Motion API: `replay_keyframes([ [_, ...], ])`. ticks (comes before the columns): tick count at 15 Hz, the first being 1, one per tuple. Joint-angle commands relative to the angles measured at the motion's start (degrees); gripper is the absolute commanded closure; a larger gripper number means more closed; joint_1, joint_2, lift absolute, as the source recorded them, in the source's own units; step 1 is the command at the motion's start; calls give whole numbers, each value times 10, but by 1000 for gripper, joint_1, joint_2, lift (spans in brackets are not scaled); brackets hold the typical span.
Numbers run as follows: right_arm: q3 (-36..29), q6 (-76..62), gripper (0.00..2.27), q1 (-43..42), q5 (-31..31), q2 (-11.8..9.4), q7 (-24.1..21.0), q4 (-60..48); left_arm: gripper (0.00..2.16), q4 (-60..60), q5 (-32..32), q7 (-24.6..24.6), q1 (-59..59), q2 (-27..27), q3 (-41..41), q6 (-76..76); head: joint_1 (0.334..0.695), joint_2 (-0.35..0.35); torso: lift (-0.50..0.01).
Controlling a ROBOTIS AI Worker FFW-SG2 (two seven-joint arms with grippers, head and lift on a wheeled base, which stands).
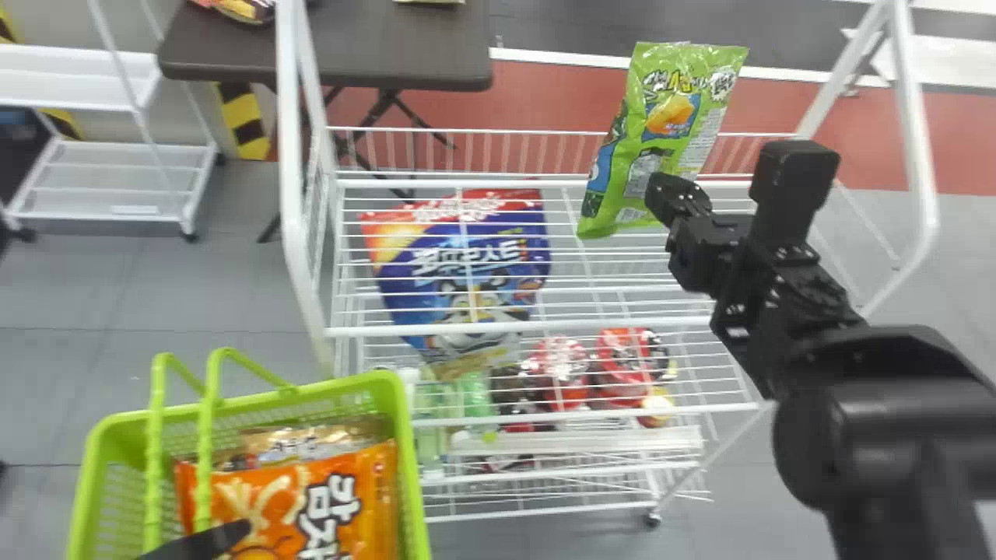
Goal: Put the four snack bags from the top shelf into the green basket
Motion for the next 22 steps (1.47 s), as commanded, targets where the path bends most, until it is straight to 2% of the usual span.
replay_keyframes([
  [1, 53, 18, 2246, 65, -33, -1, 13, -82, 2148, 8, 0, -6, -6, 0, 0, -2, 695, -6, 0],
  [3, 109, 30, 2246, 114, -52, -5, 31, -116, 2148, 14, 0, -6, -12, 0, -2, -2, 695, 86, 0],
  [4, 131, 33, 2246, 127, -61, -6, 39, -119, 2145, 14, 0, -6, -13, 0, -2, 0, 695, 175, 0],
  [8, 195, 37, 2246, 152, -121, -21, 66, -108, 2148, 15, 0, -6, -15, -1, -3, 0, 695, 342, 0],
  [12, 209, 77, 2246, 149, -198, -23, 86, -61, 2148, 16, 0, -6, -19, -1, -4, 0, 695, 350, 0],
  [16, 203, 197, 2246, 105, -279, -24, 100, 11, 2148, 19, 0, -6, -20, -2, -5, 0, 695, 350, 0],
  [19, 203, 267, 2246, 61, -298, -22, 100, 43, 2148, 19, 0, -6, -20, -2, -8, 0, 695, 350, 0],
  [22, 230, 230, 2246, 21, -295, -18, 102, 98, 2145, 17, 1, -6, -20, -2, -8, 0, 695, 350, 0],
])
